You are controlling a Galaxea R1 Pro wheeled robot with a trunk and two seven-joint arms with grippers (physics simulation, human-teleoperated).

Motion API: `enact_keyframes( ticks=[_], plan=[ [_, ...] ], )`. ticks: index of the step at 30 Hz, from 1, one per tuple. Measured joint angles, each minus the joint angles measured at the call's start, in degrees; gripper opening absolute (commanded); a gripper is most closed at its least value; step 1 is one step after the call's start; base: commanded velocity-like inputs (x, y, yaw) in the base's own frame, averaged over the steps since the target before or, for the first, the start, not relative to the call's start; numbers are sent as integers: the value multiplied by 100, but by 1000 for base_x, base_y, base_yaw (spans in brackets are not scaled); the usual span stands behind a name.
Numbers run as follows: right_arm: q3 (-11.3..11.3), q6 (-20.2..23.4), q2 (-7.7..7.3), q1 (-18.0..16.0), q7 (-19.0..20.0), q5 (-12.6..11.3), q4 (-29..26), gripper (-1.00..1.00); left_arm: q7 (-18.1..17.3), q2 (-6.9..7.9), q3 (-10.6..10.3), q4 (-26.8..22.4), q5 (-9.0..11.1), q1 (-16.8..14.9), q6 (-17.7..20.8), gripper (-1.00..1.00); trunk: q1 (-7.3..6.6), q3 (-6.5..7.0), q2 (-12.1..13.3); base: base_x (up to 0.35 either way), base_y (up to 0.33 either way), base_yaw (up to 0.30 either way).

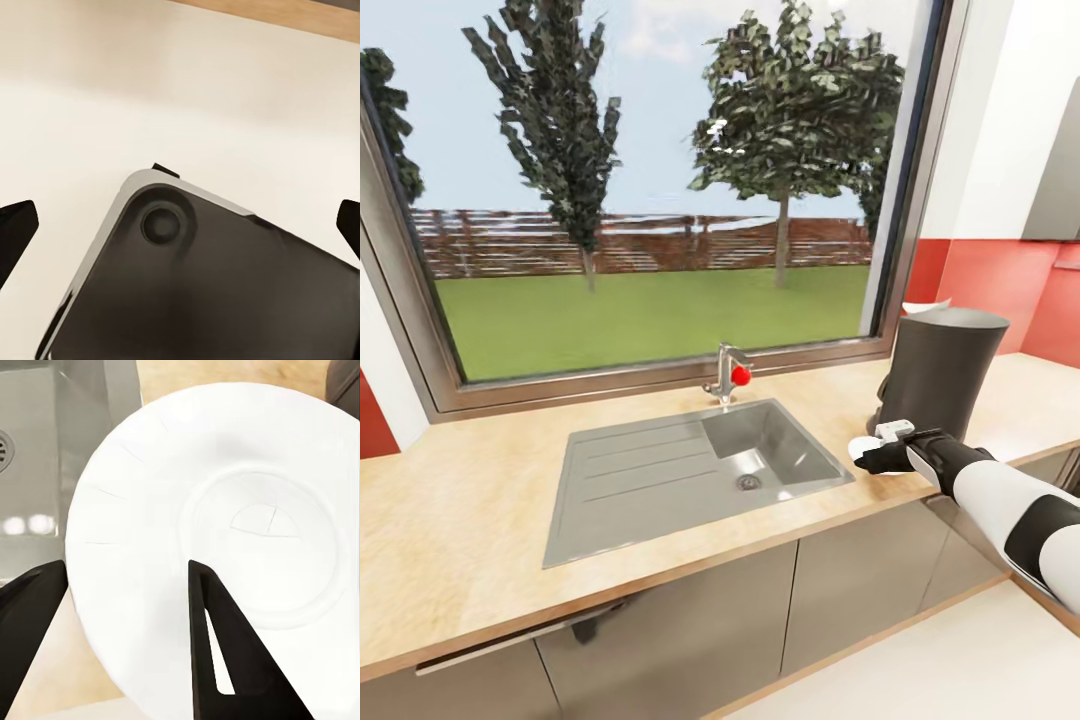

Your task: Set up a coffee station on the kitchen countertop: keep the coffee maker on the countertop, move the bottle of coffee from the kitchen shelf to the counter next to the coffee maker, place a paper coffee filter on top of the coffee maker, put the saucer next to the coffee maker with the coffee cup on the saucer, and place the electric kettle next to the coffee maker.

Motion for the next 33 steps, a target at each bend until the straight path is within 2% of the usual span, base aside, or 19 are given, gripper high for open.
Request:
enact_keyframes(
  ticks=[13,20,33],
  plan=[
    [12,0,0,0,-4,0,0,-100,0,-4,4,0,0,0,-1,100,286,-234,-522,0,0,0],
    [376,0,13,-8,-11,0,-1,-100,0,0,8,0,1,0,-3,100,440,-360,-803,0,0,0],
    [437,0,21,-9,-12,0,-1,-100,0,-1,16,0,1,0,3,100,725,-593,-1325,0,0,0]
  ],
)
